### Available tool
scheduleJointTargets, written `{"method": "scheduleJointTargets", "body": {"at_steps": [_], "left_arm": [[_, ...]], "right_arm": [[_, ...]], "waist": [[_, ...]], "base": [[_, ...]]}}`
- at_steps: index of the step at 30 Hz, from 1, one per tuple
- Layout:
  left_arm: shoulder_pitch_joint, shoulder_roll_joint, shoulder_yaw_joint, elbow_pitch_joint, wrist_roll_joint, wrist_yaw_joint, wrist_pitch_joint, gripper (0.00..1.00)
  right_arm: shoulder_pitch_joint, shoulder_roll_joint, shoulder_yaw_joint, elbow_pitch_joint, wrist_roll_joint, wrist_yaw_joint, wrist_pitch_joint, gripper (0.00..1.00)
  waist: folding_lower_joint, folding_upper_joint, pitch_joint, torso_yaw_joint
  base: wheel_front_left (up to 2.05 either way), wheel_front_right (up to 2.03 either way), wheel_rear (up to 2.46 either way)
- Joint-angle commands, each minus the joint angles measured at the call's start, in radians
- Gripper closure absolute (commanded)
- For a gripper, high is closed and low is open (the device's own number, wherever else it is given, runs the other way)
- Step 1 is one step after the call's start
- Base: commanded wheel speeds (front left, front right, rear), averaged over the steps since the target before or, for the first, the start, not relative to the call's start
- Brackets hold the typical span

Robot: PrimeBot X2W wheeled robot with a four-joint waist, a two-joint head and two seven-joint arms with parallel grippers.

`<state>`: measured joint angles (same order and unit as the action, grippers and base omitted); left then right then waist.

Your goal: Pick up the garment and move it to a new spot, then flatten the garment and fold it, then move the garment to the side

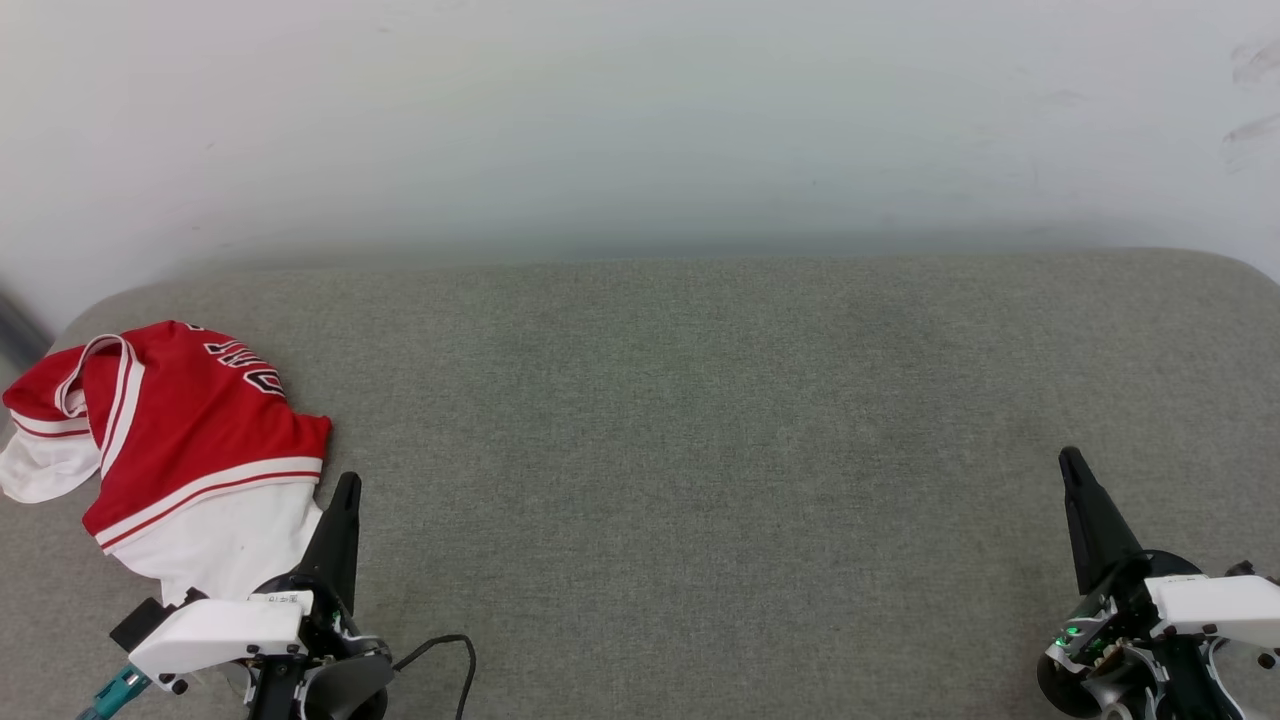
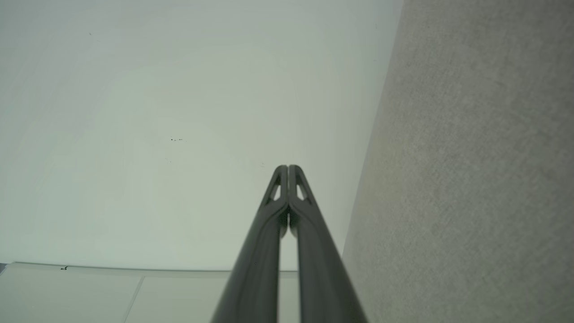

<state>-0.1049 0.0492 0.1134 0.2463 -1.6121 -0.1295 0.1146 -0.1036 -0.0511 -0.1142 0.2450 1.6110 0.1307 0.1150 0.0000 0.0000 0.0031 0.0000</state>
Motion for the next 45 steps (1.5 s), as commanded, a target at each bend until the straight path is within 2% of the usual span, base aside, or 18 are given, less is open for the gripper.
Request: {"method": "scheduleJointTargets", "body": {"at_steps": [1, 45], "left_arm": [[-0.008, 0.002, 0.002, -0.004, -0.001, -0.004, 0.001, 1.0], [-0.008, 0.002, 0.002, -0.004, -0.001, -0.004, 0.001, 1.0]], "right_arm": [[-0.011, 0.003, 0.0, 0.0, 0.003, 0.0, 0.0, 1.0], [-0.011, 0.003, 0.0, 0.0, 0.003, 0.0, 0.0, 1.0]], "waist": [[0.0, 0.0, 0.0, 0.0], [0.0, 0.0, 0.0, 0.0]], "base": [[0.0, 0.0, 0.0], [0.0, 0.0, 0.0]]}}
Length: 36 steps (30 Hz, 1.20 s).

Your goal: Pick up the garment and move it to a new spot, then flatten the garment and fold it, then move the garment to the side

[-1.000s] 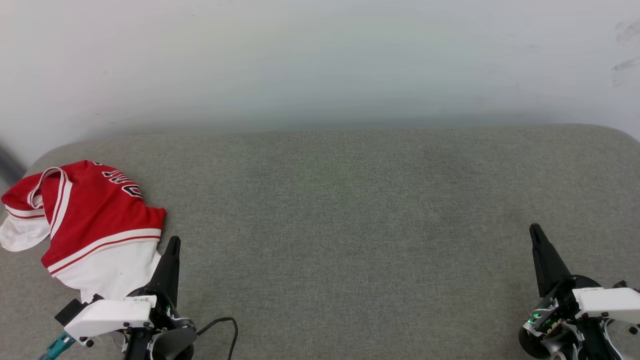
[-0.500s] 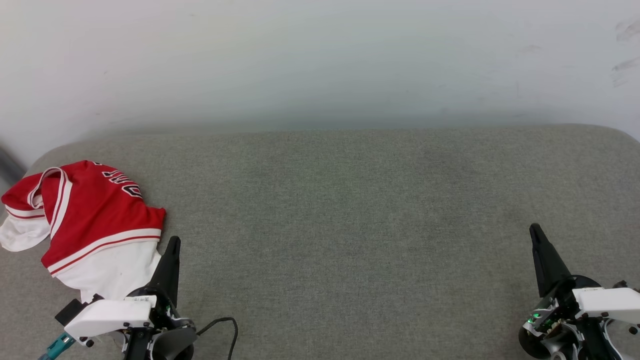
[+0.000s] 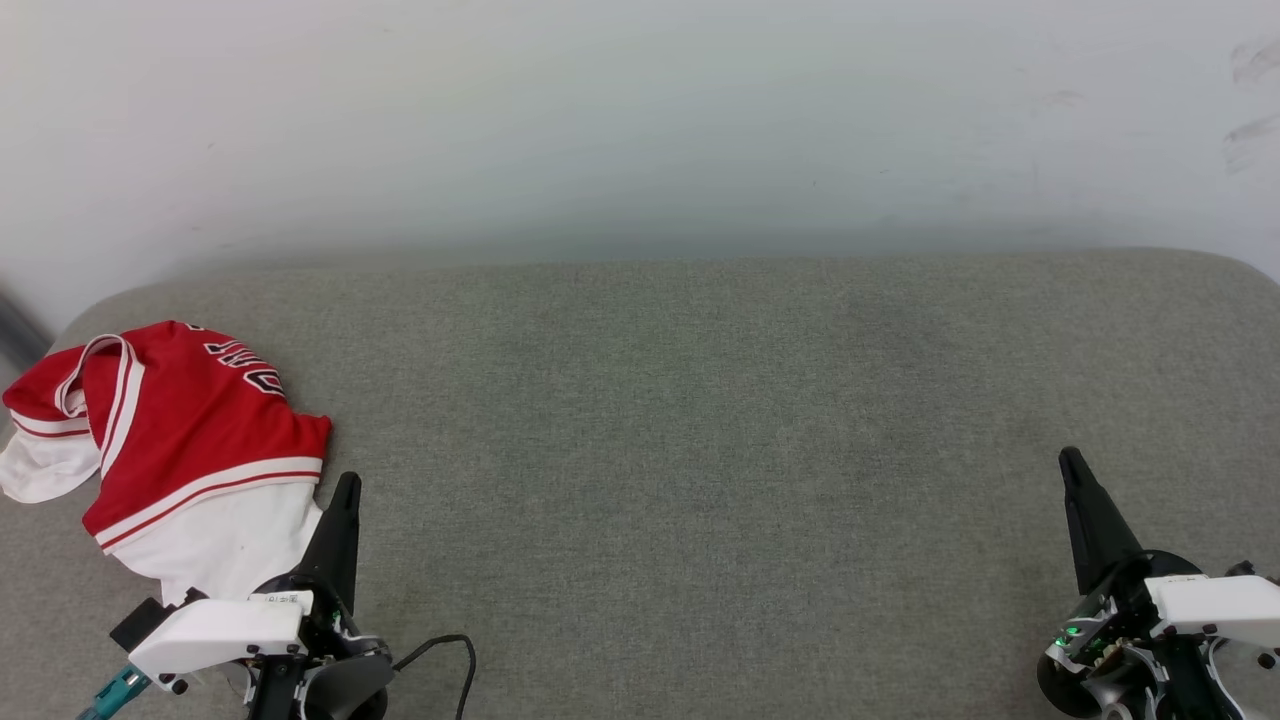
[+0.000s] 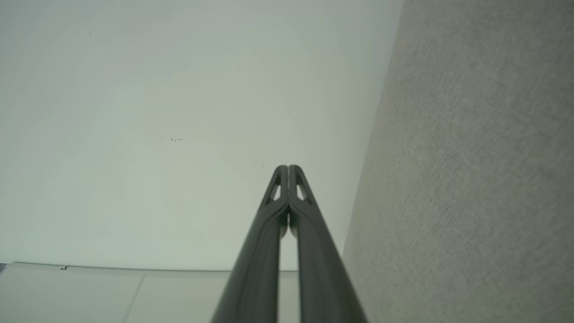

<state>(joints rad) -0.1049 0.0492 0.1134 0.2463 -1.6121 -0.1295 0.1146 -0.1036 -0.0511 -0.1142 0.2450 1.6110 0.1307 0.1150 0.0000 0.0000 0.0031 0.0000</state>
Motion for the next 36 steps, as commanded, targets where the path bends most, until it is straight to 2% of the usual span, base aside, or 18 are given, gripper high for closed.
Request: {"method": "scheduleJointTargets", "body": {"at_steps": [1, 22, 23, 36], "left_arm": [[-0.008, 0.002, 0.002, -0.004, -0.001, -0.004, 0.001, 1.0], [-0.008, 0.002, 0.002, -0.004, -0.001, -0.004, 0.001, 1.0], [-0.008, 0.002, 0.002, -0.004, -0.001, -0.004, 0.001, 0.0], [-0.009, -0.001, -0.061, -0.029, -0.007, 0.0, -0.054, 0.0]], "right_arm": [[-0.011, 0.003, 0.0, 0.0, 0.003, 0.0, 0.0, 1.0], [-0.011, 0.003, 0.0, 0.0, 0.003, 0.0, 0.0, 1.0], [-0.011, 0.003, 0.0, 0.0, 0.003, 0.0, 0.0, 0.0], [0.019, -0.008, 0.032, -0.043, -0.031, 0.0, -0.045, 0.0]], "waist": [[0.0, 0.0, 0.0, 0.0], [0.0, 0.0, 0.0, 0.0], [0.0, 0.0, 0.0, 0.0], [0.0, 0.0, 0.002, 0.001]], "base": [[0.0, 0.0, 0.0], [0.0, 0.0, 0.0], [0.0, 0.0, 0.0], [0.0, 0.0, 0.0]]}}
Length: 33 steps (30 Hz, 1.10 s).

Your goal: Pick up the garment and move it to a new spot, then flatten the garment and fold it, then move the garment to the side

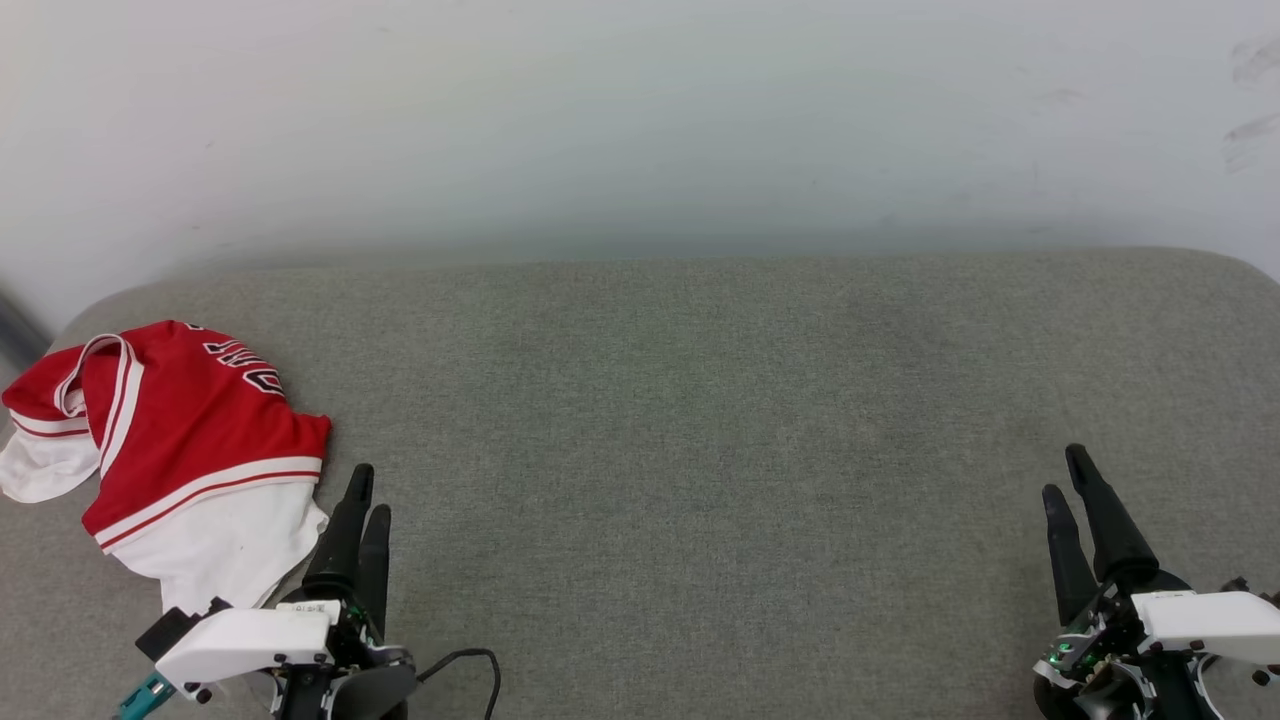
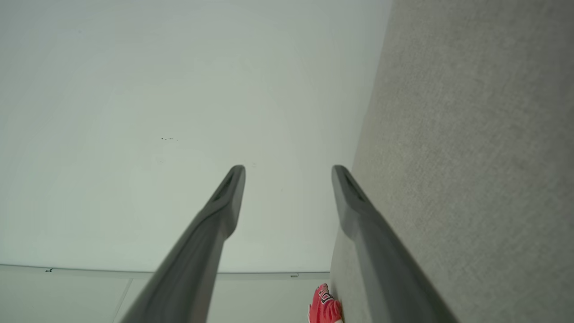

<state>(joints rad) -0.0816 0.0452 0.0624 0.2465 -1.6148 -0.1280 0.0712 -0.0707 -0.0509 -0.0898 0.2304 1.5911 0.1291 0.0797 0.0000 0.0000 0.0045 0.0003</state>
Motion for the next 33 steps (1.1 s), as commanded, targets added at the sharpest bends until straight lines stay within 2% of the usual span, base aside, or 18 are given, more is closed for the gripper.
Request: {"method": "scheduleJointTargets", "body": {"at_steps": [1, 6, 14, 26, 33], "left_arm": [[-0.033, 0.003, -0.014, -0.035, -0.003, -0.001, -0.016, 0.0], [-0.039, 0.003, -0.03, -0.06, 0.032, -0.002, -0.039, 0.0], [-0.046, 0.003, -0.053, -0.085, 0.179, -0.002, -0.069, 0.0], [-0.045, 0.008, -0.088, -0.085, 0.524, -0.002, -0.116, 0.0], [-0.042, 0.011, -0.089, -0.074, 0.713, 0.005, -0.141, 0.0]], "right_arm": [[-0.013, -0.01, 0.012, -0.033, -0.015, 0.001, -0.015, 0.0], [-0.011, -0.027, 0.035, -0.049, -0.065, 0.002, -0.045, 0.0], [-0.009, -0.034, 0.043, -0.069, -0.207, 0.002, -0.077, 0.0], [0.003, -0.035, 0.054, -0.082, -0.596, 0.002, -0.124, 0.0], [0.007, -0.023, 0.058, -0.09, -0.776, 0.002, -0.147, 0.0]], "waist": [[0.0, 0.0, 0.0, 0.0], [0.0, 0.0, 0.0, 0.001], [0.0, 0.0, -0.001, 0.003], [0.0, 0.0, -0.005, 0.007], [0.0, 0.0, -0.007, 0.009]], "base": [[0.0, 0.0, 0.0], [0.0, 0.0, 0.0], [0.0, 0.0, 0.0], [0.0, 0.0, 0.0], [0.0, 0.0, 0.0]]}}
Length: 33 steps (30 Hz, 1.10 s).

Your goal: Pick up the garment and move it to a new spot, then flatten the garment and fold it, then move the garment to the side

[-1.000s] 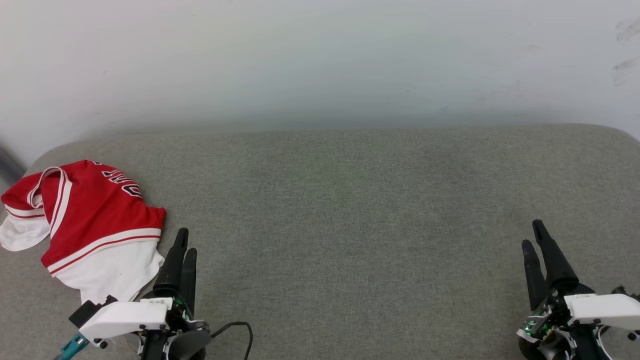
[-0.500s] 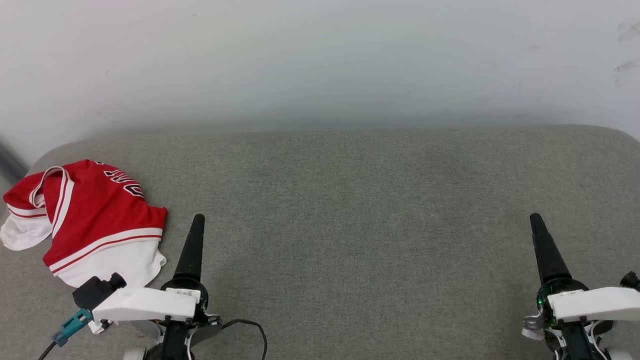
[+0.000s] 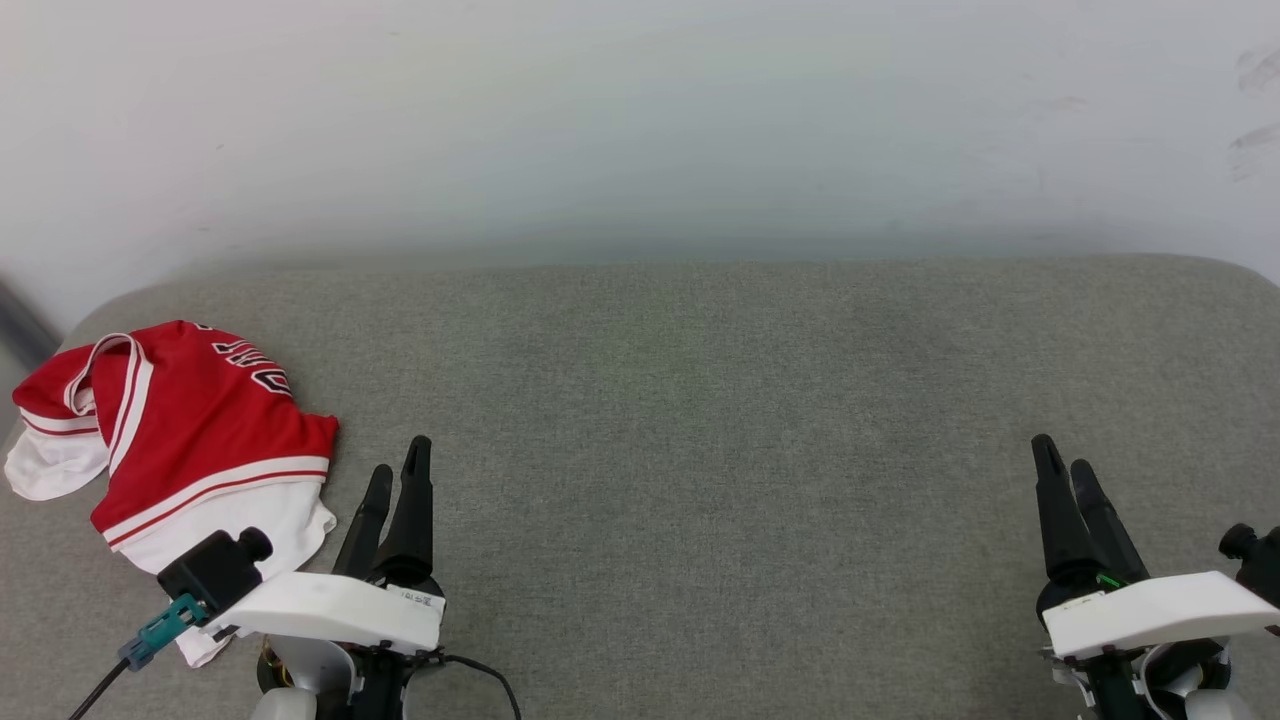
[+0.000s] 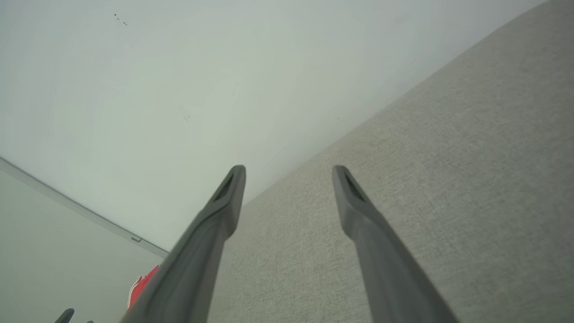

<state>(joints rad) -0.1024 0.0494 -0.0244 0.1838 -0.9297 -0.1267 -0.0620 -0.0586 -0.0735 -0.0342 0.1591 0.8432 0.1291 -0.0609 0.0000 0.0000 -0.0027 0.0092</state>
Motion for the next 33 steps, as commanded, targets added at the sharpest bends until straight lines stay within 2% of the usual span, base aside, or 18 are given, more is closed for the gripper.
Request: {"method": "scheduleJointTargets", "body": {"at_steps": [1, 18, 33], "left_arm": [[-0.021, 0.008, -0.004, -0.01, 0.051, 0.005, -0.011, 0.0], [-0.038, 0.032, -0.044, 0.017, 0.344, 0.033, -0.063, 0.0], [-0.048, 0.058, -0.088, 0.033, 0.516, 0.065, -0.104, 0.0]], "right_arm": [[-0.005, 0.001, 0.004, -0.02, -0.048, 0.002, -0.009, 0.0], [-0.004, -0.009, 0.037, -0.038, -0.329, 0.002, -0.008, 0.0], [0.003, -0.009, 0.034, -0.054, -0.518, 0.002, 0.0, 0.0]], "waist": [[0.0, 0.0, 0.0, 0.0], [0.0, 0.0, -0.003, 0.005], [0.0, 0.0, -0.007, 0.008]], "base": [[0.0, 0.0, 0.0], [0.0, 0.0, 0.0], [0.0, 0.0, 0.0]]}}
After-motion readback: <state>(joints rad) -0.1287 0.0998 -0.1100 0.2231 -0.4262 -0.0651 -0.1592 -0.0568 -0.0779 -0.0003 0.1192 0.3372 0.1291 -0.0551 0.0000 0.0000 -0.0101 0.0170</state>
